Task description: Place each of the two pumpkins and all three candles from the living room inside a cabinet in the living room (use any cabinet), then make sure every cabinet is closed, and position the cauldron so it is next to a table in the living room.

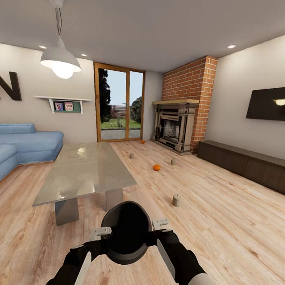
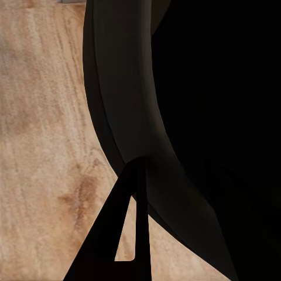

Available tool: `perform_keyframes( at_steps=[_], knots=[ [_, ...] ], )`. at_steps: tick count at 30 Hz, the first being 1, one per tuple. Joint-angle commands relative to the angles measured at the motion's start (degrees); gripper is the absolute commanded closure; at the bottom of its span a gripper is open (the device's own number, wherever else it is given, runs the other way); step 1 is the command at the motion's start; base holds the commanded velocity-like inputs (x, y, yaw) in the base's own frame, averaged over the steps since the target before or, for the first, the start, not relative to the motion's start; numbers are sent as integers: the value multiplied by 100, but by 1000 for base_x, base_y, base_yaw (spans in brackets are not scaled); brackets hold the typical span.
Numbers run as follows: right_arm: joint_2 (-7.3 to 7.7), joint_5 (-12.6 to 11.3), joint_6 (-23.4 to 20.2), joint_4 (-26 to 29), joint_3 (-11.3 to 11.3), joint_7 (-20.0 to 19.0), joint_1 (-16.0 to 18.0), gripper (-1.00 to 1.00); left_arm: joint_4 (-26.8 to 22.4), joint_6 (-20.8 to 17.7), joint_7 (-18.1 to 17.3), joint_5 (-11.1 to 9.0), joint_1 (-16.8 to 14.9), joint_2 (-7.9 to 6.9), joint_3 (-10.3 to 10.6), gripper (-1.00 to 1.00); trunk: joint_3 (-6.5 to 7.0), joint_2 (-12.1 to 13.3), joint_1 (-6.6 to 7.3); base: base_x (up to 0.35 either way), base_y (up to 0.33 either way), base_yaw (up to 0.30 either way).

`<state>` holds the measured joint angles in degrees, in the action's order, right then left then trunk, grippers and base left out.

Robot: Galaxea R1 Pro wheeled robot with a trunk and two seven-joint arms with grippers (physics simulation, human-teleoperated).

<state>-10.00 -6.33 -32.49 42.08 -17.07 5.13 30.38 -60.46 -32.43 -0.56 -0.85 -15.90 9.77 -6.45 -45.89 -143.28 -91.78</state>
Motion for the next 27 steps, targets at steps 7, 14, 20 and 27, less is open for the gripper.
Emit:
perform_keyframes(
  at_steps=[7, 14, 20, 27],
  knots=[
    [0, -9, 191, 204, 8, -12, 3, 100, -1, 0, 2, 32, -1, -2, -14, 100, 1, -1, 1, 0, 0, 0],
    [0, -9, 240, 204, 8, -12, 3, 100, -1, 0, 3, 32, -1, -1, -14, 100, 1, -1, 1, 0, 0, 2],
    [0, -9, 259, 204, 7, -12, 3, 100, -1, 0, 1, 32, -1, -2, -14, 100, 18, -1, 1, 22, 0, 160],
    [0, -9, 261, 204, 7, -12, 3, 100, -1, -8, -3, 32, -1, -2, -18, 100, 50, -1, 1, 209, 0, 239]
  ],
)
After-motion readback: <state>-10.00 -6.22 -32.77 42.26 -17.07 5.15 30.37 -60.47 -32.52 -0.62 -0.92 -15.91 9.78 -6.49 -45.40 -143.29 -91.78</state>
